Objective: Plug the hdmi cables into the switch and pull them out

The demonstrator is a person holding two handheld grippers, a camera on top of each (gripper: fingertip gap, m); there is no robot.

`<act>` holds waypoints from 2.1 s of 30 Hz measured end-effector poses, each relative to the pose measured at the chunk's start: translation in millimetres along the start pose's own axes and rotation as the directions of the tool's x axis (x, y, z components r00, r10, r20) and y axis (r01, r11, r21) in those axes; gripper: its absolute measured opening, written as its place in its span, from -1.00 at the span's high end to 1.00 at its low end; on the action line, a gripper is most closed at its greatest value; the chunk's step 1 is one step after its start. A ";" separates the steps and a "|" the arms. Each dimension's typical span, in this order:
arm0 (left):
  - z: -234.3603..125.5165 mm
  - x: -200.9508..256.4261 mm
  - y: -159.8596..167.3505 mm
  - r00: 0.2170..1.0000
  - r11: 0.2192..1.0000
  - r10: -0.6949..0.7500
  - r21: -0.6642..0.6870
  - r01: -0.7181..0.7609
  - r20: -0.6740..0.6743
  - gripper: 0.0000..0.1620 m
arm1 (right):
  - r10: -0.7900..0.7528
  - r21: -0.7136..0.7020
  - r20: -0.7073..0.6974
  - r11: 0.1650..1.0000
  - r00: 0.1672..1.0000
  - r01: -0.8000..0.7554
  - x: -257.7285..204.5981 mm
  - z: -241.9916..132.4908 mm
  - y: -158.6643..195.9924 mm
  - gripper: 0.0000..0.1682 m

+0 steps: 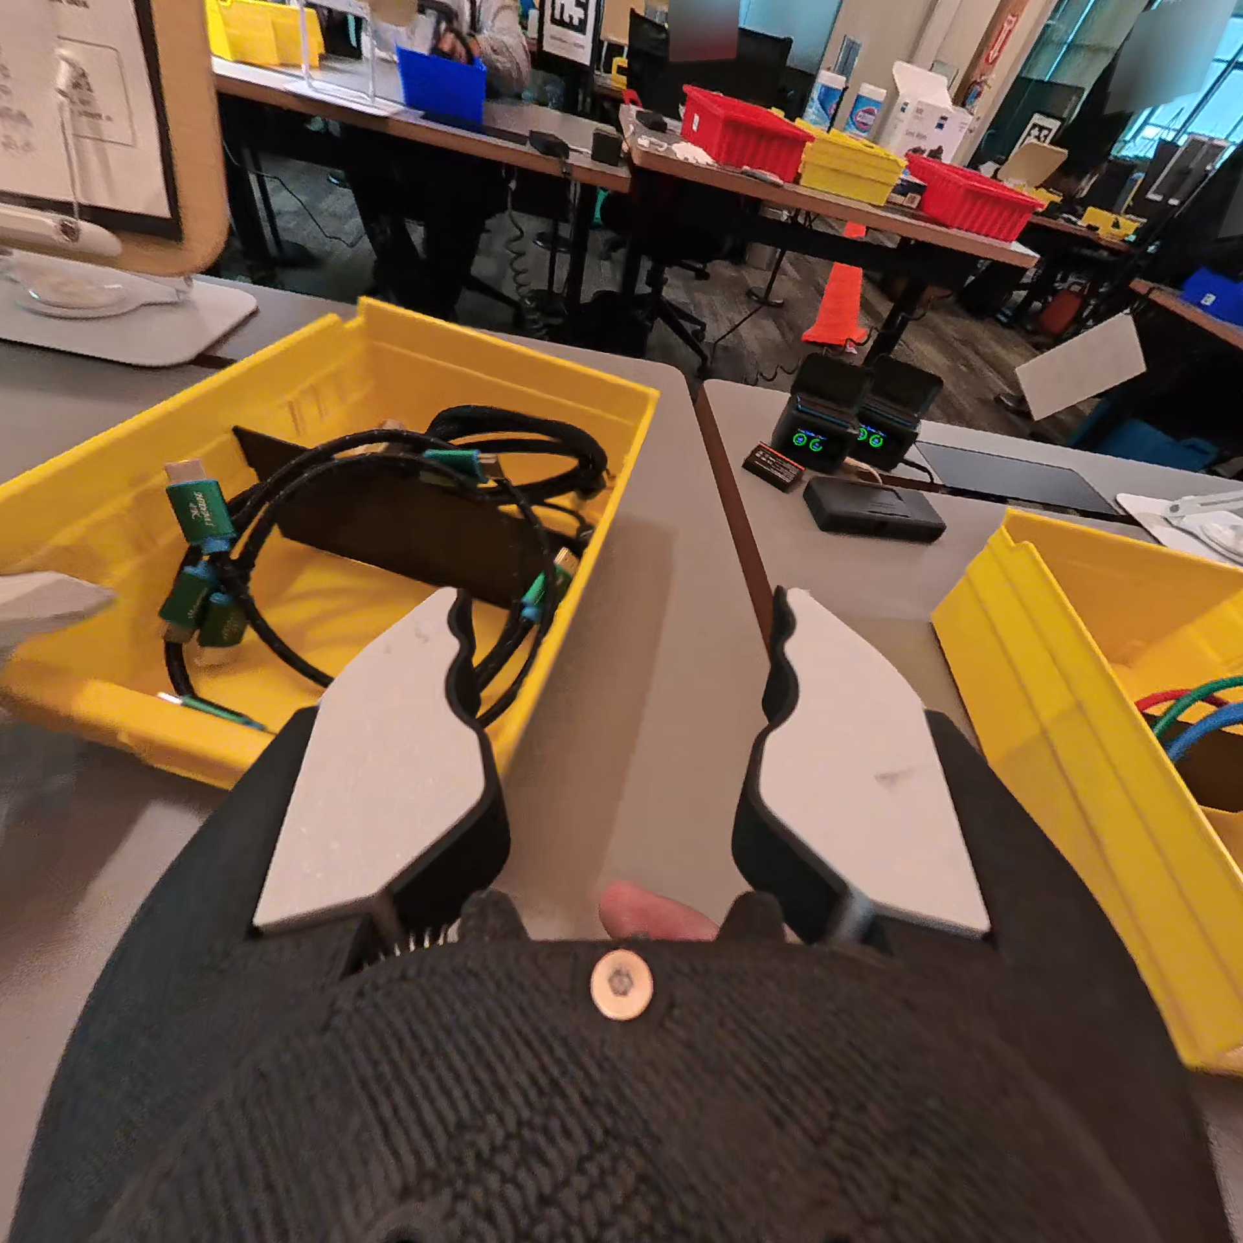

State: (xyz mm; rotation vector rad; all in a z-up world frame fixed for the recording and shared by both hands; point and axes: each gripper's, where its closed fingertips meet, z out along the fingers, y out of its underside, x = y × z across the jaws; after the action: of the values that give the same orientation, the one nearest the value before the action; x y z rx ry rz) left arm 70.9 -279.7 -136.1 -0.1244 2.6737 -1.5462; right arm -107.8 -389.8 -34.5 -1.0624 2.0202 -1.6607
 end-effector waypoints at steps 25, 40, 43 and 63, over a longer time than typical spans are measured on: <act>-320.5 -198.5 170.0 0.950 0.976 -0.102 0.216 0.037 0.297 0.95 | 0.474 -0.540 0.643 0.838 0.602 -0.084 -651.1 87.4 -147.5 -0.04; -339.7 -206.6 179.8 0.907 0.976 0.026 0.185 -0.113 0.419 0.90 | 0.320 -0.560 0.545 0.827 0.775 0.053 -711.2 147.3 -79.5 0.55; -342.4 -209.8 181.4 0.906 0.975 0.040 0.181 -0.127 0.421 0.90 | 0.253 -0.461 0.599 0.885 0.760 0.069 -685.3 144.8 -129.4 0.54; -423.4 -357.2 229.6 0.737 0.951 -0.292 0.270 0.153 0.610 0.90 | 0.254 -0.408 0.427 0.911 0.868 -0.066 -106.0 133.4 -52.0 0.55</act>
State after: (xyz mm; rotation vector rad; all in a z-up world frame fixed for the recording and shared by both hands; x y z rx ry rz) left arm 380.8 233.5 -122.8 -0.8376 1.9922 -1.4599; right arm 68.9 -411.0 -44.2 -1.2316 2.0564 -0.8221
